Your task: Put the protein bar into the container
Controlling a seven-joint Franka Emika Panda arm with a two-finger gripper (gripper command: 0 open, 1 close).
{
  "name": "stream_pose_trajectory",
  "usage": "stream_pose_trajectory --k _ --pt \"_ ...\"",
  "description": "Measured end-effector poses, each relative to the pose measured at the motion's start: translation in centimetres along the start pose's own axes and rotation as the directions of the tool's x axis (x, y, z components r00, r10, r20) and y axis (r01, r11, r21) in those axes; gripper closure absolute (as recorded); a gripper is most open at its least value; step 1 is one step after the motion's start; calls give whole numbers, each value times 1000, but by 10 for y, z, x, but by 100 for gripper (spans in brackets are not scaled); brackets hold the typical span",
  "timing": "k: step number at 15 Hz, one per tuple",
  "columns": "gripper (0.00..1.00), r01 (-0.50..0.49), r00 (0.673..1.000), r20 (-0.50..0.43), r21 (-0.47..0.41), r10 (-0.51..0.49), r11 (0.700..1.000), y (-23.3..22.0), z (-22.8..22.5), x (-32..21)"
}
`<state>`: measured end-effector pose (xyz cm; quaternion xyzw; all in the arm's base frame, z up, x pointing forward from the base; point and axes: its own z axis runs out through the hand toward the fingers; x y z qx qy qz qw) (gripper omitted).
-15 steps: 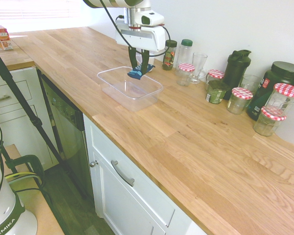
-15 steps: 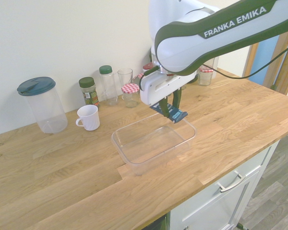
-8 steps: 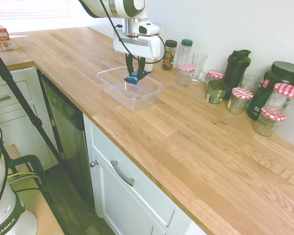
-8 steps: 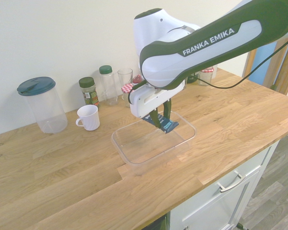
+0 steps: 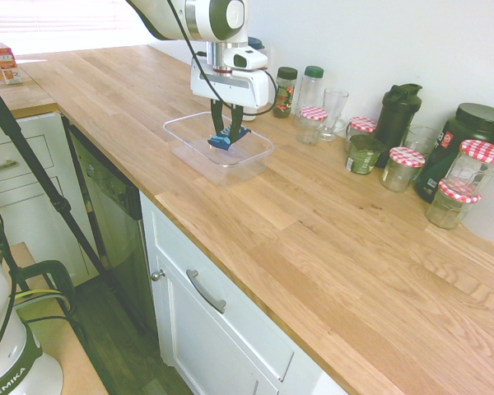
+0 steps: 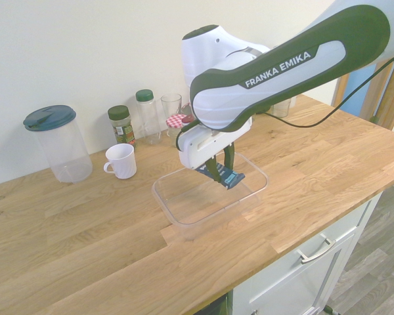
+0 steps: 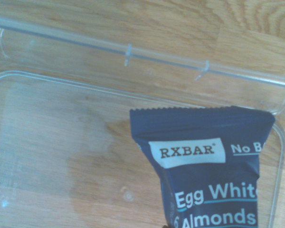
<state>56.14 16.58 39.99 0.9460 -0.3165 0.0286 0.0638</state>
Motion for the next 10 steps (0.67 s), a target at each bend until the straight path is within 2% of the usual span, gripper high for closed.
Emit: stream_pose_trajectory --k 10 --pt "100 2 1000 8 -1 -2 1000 0 21 -1"
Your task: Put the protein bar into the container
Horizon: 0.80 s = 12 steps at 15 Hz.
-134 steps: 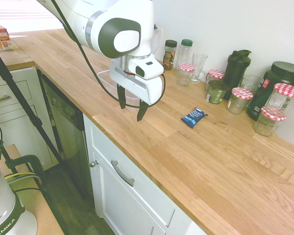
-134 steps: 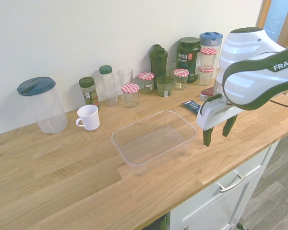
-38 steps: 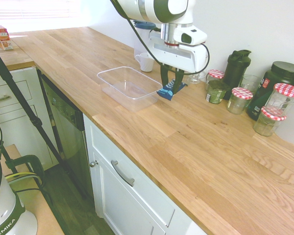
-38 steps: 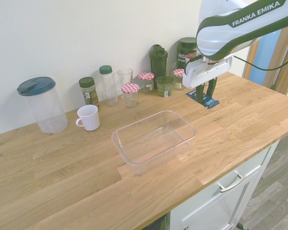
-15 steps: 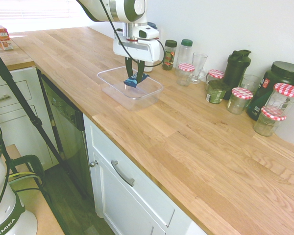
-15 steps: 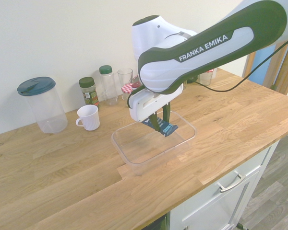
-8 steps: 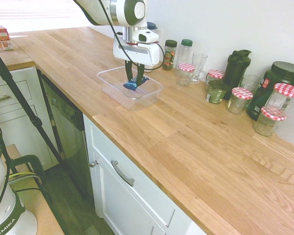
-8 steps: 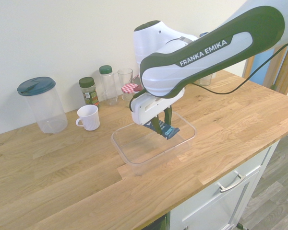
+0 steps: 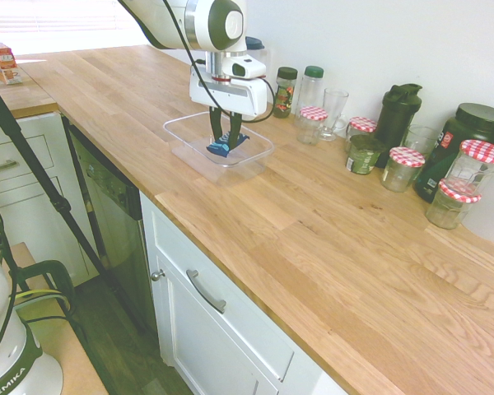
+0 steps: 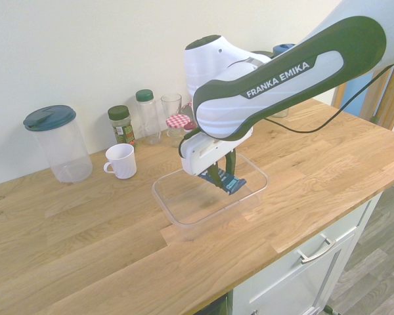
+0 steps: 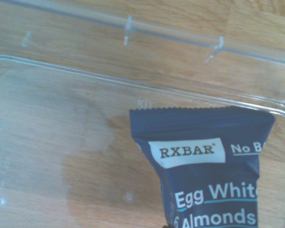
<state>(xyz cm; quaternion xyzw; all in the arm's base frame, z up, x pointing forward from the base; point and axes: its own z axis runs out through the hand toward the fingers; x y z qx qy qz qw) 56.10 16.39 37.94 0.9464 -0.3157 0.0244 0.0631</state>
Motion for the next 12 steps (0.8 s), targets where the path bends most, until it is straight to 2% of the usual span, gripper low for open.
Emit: stream_pose_trajectory --k 1,2,12 --pt "100 0 1000 3 -1 0 1000 -1 4 1" --pt "0 0 1000 7 -5 0 1000 -1 8 1" --pt "0 -11 1000 8 -8 11 1000 2 10 7"
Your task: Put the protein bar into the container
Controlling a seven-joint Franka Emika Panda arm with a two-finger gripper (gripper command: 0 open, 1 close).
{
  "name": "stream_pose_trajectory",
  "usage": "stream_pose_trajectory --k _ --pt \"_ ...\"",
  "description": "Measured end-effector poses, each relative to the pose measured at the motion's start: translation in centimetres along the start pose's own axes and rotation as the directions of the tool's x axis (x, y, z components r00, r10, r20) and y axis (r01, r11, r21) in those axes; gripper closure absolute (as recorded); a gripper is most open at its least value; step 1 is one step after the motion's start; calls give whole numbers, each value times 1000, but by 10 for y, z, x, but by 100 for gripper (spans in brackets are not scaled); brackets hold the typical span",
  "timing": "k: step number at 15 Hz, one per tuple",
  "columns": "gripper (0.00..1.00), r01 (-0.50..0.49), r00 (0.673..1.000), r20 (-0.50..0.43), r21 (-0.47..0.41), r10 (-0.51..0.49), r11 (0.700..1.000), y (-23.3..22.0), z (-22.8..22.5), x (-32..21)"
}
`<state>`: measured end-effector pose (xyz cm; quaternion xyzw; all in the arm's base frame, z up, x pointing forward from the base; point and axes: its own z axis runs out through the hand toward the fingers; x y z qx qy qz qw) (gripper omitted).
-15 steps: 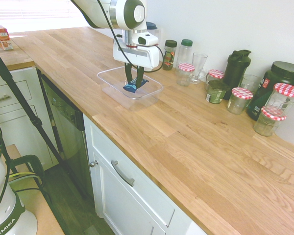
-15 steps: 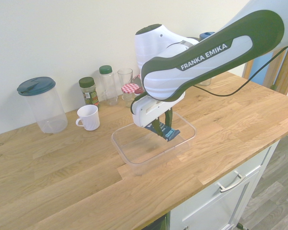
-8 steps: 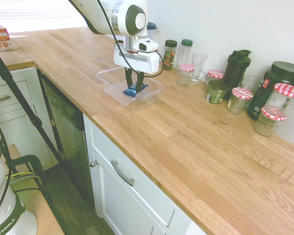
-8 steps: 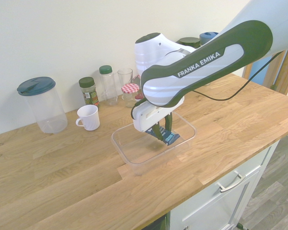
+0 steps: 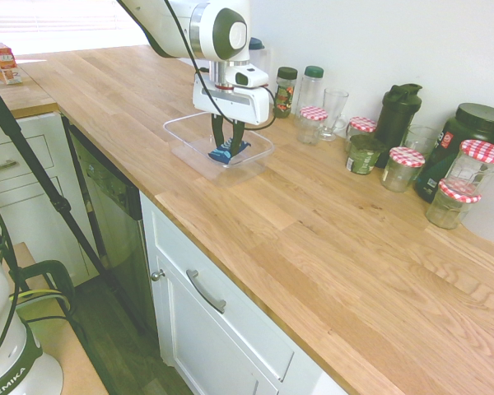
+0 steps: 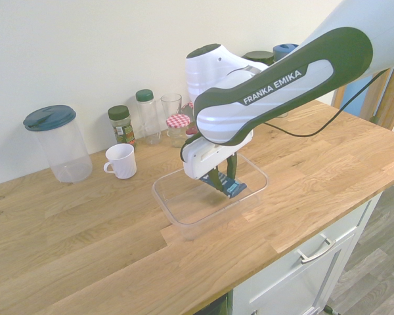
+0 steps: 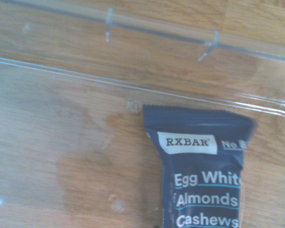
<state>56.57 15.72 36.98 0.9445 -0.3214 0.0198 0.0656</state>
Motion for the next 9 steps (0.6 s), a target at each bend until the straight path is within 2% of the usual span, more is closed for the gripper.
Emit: stream_pose_trajectory --k 5,9 --pt "0 -8 1000 -4 9 8 1000 2 -5 4" --pt "0 -14 999 -31 77 17 997 15 -58 5"
